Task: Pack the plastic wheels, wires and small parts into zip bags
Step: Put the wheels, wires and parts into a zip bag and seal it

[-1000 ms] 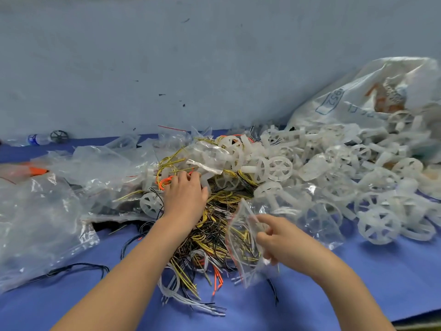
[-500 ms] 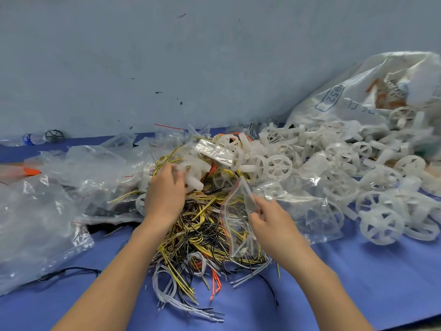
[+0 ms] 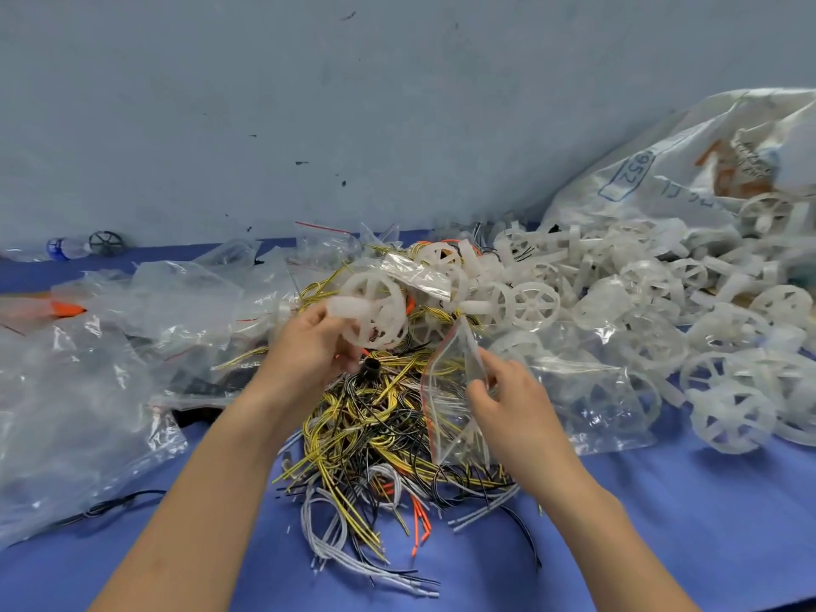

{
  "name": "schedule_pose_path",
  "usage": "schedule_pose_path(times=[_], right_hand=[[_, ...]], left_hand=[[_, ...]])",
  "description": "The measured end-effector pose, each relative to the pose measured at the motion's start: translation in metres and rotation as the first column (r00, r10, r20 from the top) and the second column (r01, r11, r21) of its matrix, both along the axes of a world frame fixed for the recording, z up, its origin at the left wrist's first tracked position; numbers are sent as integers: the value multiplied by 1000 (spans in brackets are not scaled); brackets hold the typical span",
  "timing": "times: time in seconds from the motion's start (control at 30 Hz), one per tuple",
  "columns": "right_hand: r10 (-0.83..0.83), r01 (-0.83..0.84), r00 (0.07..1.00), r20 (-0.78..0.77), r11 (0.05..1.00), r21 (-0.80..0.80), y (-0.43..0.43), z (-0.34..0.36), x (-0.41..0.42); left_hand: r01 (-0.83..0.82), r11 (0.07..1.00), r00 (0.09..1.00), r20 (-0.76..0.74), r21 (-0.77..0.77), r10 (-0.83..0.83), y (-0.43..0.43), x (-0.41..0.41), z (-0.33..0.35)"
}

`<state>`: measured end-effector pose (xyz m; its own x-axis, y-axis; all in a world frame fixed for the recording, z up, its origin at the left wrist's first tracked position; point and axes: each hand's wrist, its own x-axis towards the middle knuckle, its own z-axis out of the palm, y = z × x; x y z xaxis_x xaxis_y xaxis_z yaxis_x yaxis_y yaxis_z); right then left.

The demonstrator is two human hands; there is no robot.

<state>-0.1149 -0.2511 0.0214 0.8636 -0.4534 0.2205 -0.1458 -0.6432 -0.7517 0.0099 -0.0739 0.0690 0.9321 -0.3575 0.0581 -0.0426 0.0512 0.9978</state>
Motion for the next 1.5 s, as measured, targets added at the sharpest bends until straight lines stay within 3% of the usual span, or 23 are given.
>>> schedule_pose_path(times=[0.1,0.17,0.27,0.4,0.47,0.53,0.63,0.7,0.93,0.97,1.03,1.1,1.13,1.2,1.27,1.33,1.43,1.5], right_hand=[[-17,16,999,46,999,35,0,-1,-1],[-31,23,994,109,997,68,1,0,-2],[-50,35,984,173,995,92,0,4,-4],[-75,65,976,205,996,54,-1,8,-7],[-91,85,970,224,996,37,0,10,-8],[-110,105,963,247,994,37,1,11,-10],[-117,118,962,248,993,13,2,12,-12],[-116,122,966,233,992,-11,3,12,-13],[-97,110,975,200,993,-53,-2,11,-16],[-86,99,978,191,993,-61,-2,11,-17],[-71,87,977,199,993,-77,-1,12,-18],[-69,90,976,206,992,-94,1,13,-17],[-68,90,975,210,991,-98,2,13,-17],[-61,84,973,221,992,-98,4,13,-17],[-73,96,974,216,990,-99,4,13,-17],[-102,123,973,207,988,-96,2,12,-17],[-129,143,973,189,987,-66,-1,11,-17],[-146,159,972,184,986,-55,-1,11,-17]], left_hand=[[326,928,914,-188,-183,-358,-16,-22,5],[434,869,838,-247,-237,-487,-29,-38,-2],[410,893,864,-235,-185,-445,-44,-52,-19],[275,961,945,-178,-19,-274,-51,-51,-33],[150,976,988,-67,157,-141,-52,-48,-36],[2,946,989,138,323,-49,-52,-48,-37],[-219,845,867,494,487,-60,-53,-51,-39],[-320,784,765,633,532,-117,-57,-54,-40],[-376,763,536,795,526,-284,-70,-68,-41],[-346,788,557,787,509,-264,-71,-68,-42],[-191,877,717,673,442,-183,-76,-68,-43],[48,951,907,385,306,-169,-84,-65,-41],[158,964,949,238,215,-209,-87,-65,-40],[321,944,944,51,77,-326,-92,-67,-40],[449,893,893,-24,38,-449,-94,-71,-42],[488,861,872,-44,143,-487,-92,-73,-41],[414,784,880,18,462,-475,-85,-66,-36],[439,718,861,-24,540,-508,-80,-64,-33]])
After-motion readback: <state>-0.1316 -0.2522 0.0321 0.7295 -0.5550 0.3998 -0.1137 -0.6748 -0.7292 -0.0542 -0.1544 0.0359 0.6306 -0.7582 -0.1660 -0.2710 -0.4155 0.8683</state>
